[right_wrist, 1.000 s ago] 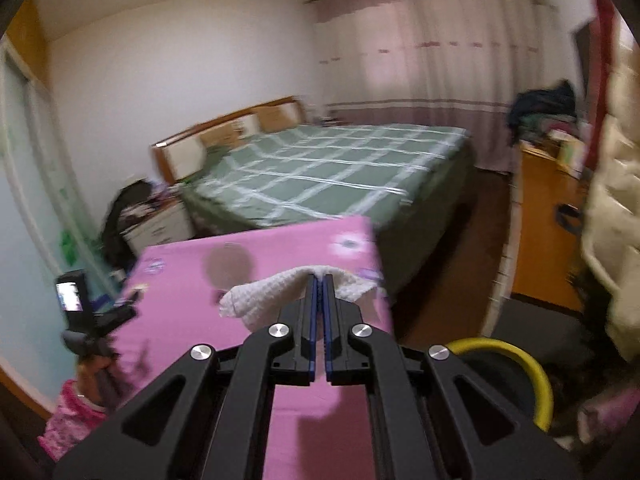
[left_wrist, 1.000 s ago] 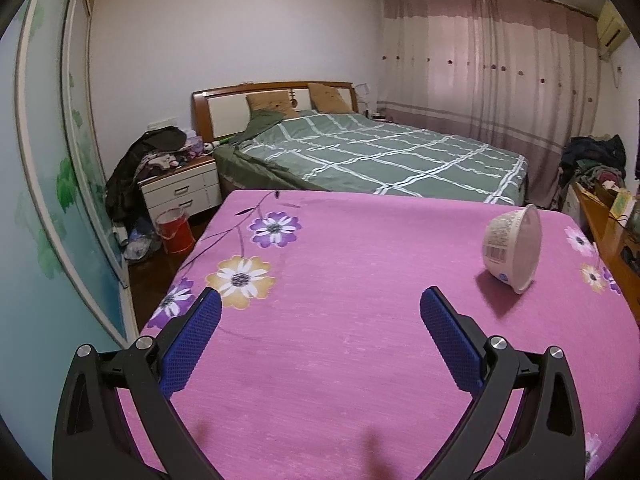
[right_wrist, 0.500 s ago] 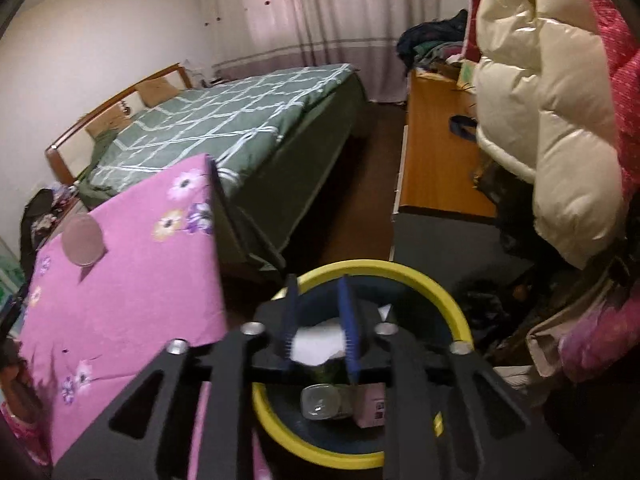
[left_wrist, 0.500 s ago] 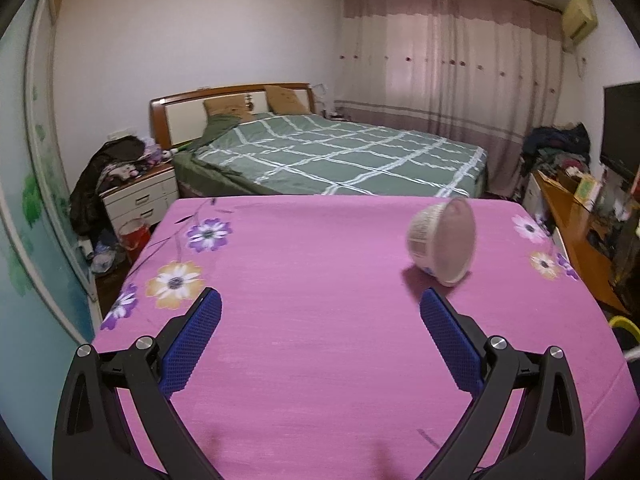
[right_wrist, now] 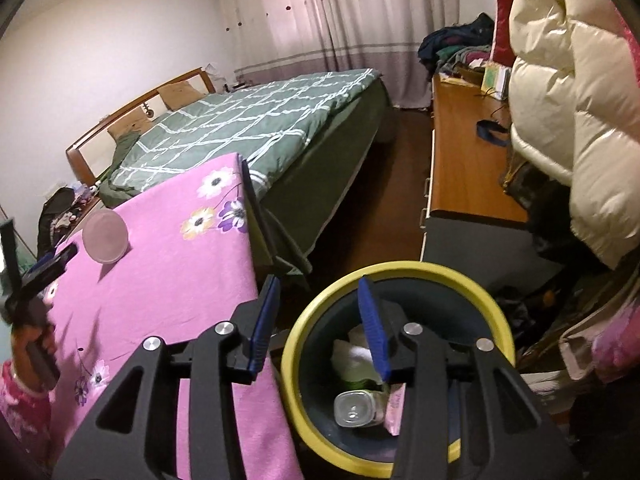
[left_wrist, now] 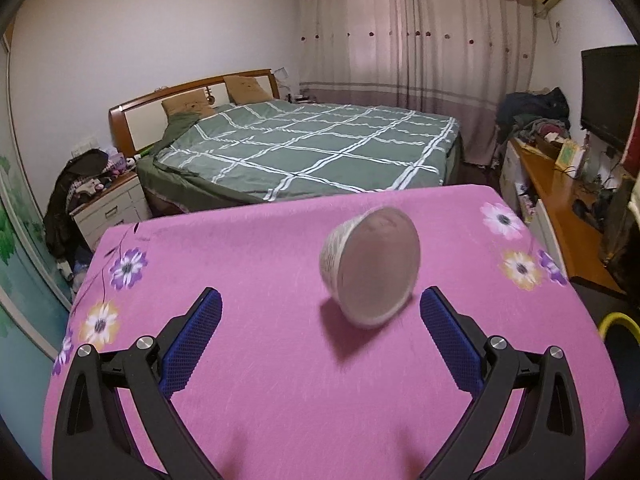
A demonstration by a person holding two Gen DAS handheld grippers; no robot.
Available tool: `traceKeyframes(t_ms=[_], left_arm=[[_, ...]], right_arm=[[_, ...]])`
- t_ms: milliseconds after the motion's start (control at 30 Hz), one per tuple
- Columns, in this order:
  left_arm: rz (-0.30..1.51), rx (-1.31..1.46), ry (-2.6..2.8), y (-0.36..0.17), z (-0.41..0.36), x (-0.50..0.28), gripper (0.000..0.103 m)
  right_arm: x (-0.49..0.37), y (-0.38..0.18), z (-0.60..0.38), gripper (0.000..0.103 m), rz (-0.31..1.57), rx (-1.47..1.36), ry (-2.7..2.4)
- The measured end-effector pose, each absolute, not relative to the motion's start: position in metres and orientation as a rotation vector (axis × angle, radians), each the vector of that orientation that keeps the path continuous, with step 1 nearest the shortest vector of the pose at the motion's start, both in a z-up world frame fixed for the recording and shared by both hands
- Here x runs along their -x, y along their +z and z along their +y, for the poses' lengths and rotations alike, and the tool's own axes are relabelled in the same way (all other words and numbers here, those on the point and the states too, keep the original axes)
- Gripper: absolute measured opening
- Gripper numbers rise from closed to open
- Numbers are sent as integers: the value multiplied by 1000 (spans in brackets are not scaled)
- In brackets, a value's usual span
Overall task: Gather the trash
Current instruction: 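Grasp the white paper cup by its rim with the left gripper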
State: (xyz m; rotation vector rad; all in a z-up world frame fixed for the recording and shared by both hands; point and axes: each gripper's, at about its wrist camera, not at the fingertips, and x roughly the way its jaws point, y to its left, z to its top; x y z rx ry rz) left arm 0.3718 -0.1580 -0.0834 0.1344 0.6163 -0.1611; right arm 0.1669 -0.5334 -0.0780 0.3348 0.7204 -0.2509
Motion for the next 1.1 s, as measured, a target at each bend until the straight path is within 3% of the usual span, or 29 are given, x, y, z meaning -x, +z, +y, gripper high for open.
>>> traceKeyframes(t_ms=[333,633,833,1100], left_arm=[[647,-131,-127,-91,-176,-435,97],[679,-80,1,-88,-138,-498,93],[707,16,-163,-81,-124,-469,96],[861,-148,-173,-133,-172,-461,97]], right_arm=[[-176,-83,-532,39,732,-354,-225],[-187,-89,-533,39,746,-360,-211],[-193,-92,-529,39,751,-365,-184],[-203,-90,-520,39,746,-361,-144]])
